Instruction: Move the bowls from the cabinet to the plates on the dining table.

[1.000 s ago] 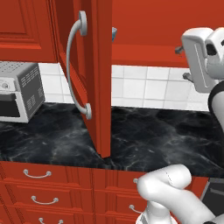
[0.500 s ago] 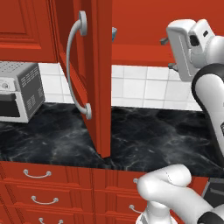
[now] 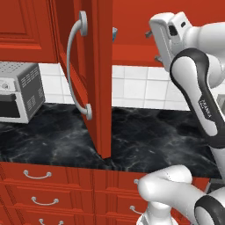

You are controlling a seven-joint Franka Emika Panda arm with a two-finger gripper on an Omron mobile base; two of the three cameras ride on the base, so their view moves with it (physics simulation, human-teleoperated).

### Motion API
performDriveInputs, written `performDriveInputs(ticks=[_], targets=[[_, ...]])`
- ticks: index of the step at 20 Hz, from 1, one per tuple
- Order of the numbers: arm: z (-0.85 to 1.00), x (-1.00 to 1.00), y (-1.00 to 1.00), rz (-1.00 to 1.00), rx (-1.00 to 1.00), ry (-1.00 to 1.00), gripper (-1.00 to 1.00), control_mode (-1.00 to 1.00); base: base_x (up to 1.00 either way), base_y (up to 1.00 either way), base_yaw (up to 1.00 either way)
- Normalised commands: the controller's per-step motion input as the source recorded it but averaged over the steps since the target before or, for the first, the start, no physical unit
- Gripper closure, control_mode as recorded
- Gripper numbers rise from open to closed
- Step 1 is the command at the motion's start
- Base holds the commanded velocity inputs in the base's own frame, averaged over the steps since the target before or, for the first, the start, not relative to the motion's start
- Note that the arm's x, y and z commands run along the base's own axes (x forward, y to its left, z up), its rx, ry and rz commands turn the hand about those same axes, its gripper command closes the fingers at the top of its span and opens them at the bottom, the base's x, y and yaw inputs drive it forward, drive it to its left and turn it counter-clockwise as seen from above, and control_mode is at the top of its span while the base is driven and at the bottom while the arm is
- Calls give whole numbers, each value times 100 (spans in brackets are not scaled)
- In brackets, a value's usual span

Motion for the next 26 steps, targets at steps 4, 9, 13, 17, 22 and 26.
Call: performDriveInputs(ticks=[4, 9, 13, 17, 22, 26], targets=[[0, 56, 13, 0, -1, 2, -100, -100, 0, 0, 0], [0, 55, 15, 0, -1, 0, -100, -100, 0, 0, 0], [0, 55, 16, 0, -2, 0, -100, -100, 0, 0, 0], [0, 53, 16, 0, -2, 0, -100, -100, 0, 0, 0], [-2, 52, 12, 0, -2, 0, -100, -100, 0, 0, 0], [-10, 48, 5, 0, -4, 1, -100, -100, 0, 0, 0]])
